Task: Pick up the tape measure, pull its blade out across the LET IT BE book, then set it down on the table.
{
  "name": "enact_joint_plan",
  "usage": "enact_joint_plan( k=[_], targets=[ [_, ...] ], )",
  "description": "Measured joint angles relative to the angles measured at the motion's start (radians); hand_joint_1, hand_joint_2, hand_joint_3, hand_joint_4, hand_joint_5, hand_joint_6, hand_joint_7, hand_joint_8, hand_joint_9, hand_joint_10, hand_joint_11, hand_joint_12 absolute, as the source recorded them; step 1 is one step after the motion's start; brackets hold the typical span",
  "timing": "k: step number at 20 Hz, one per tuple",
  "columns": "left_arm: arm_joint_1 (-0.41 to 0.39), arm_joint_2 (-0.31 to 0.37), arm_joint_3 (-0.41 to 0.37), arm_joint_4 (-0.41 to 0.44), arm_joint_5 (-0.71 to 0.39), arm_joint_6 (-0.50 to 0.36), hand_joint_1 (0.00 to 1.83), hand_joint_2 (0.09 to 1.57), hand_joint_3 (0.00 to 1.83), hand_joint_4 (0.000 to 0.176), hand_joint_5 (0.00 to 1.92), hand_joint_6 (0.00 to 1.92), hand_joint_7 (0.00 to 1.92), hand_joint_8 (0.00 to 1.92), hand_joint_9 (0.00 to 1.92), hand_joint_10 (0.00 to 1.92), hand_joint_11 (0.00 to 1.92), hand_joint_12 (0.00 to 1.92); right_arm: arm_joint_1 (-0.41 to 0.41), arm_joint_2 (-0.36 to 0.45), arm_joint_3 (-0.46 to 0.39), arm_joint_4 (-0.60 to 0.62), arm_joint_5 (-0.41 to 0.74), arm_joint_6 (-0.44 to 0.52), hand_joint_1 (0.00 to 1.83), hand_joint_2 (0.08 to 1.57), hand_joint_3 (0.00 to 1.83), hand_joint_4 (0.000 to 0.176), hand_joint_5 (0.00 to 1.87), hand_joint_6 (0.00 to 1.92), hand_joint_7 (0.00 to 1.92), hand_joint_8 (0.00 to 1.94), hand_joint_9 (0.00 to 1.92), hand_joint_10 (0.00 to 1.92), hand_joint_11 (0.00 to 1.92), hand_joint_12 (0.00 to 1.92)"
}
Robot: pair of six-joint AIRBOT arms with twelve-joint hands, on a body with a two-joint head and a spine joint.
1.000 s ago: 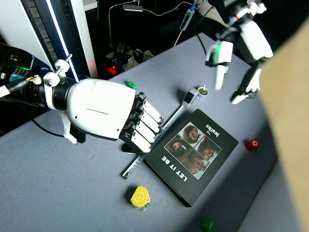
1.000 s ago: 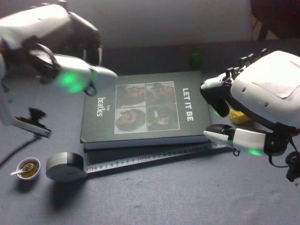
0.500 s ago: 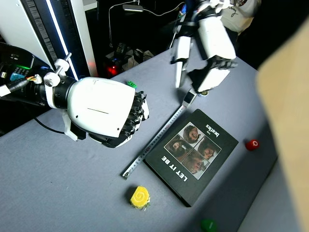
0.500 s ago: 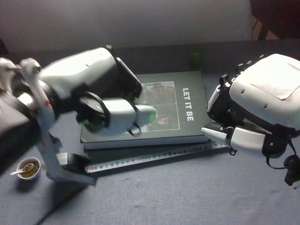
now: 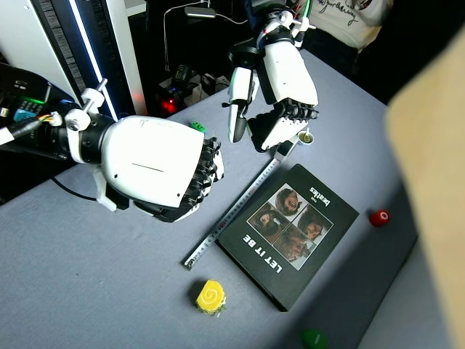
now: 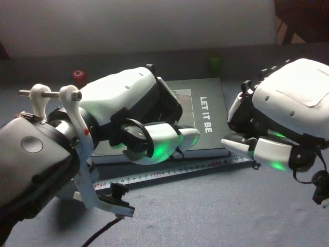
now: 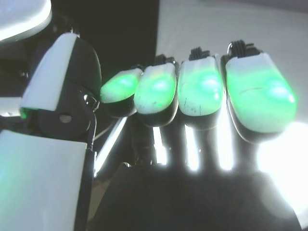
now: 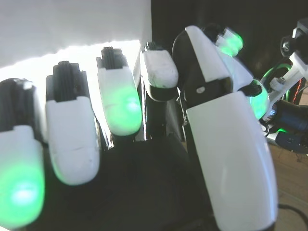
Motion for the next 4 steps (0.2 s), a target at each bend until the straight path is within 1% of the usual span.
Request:
enact_joint_plan(
  k=[4],
  targets=[
    [0.0,0.0,-0.006,0.002,-0.003,-0.002,0.82,1.29,0.0,0.0,1.22,1.92,1.33,1.92,1.38,1.92,1.46,1.92,0.007,0.001,0.0,0.016,-0.003,-0.001,0.79,1.42,0.0,0.176,1.32,1.92,1.56,1.94,1.8,1.92,1.92,1.92]
  ],
)
